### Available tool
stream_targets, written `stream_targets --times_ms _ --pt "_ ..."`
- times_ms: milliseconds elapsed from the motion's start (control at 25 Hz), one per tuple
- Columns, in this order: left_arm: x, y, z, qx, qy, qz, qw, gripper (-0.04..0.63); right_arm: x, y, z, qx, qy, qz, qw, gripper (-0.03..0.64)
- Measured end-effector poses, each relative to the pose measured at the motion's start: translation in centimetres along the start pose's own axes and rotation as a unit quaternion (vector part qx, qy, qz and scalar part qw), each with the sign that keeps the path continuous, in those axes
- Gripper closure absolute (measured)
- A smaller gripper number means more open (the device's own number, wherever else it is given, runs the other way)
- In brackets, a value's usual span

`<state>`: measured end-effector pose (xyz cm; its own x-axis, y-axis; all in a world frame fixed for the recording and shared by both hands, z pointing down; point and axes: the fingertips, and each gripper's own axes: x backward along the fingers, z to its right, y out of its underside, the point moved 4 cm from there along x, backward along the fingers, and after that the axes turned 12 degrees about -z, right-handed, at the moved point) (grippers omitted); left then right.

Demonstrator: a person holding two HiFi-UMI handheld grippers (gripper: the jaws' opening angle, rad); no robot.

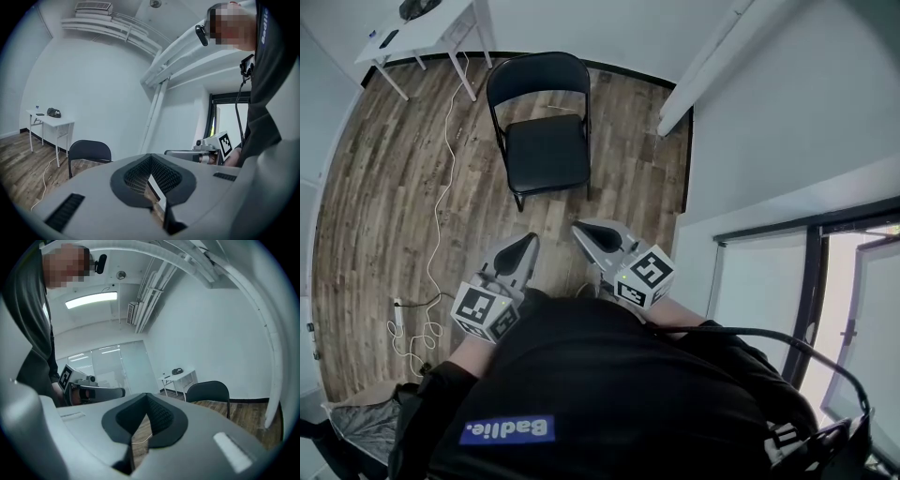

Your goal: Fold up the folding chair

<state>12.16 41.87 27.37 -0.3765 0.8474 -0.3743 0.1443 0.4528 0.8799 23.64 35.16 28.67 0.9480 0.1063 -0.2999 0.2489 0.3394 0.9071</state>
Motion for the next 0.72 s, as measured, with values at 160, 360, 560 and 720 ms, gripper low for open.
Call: stream_targets --times_ms 160,360,560,720 --pt "-1.1 -0.6 -0.6 0.000 -0.006 0.000 1.0000 0.592 -0.4 -0.1 1.5 -0.004 -0.002 -0.005 1.000 0.617" --pt "-2.4 -1.6 -3.9 0.005 0.000 0.003 1.0000 0.592 -3.4 -0.9 3.1 -0.002 0.003 -0.013 1.000 0.617" --pt "-5.1 -3.8 -9.6 -0.004 0.031 0.003 0.9995 0.592 -8.1 -2.4 6.4 -0.012 0.030 -0.023 0.999 0.617" --pt "-7.1 -6.9 -16.5 -0.016 0.048 0.009 0.9987 0.592 -13.6 -4.7 9.5 -0.029 0.059 -0.027 0.997 0.617"
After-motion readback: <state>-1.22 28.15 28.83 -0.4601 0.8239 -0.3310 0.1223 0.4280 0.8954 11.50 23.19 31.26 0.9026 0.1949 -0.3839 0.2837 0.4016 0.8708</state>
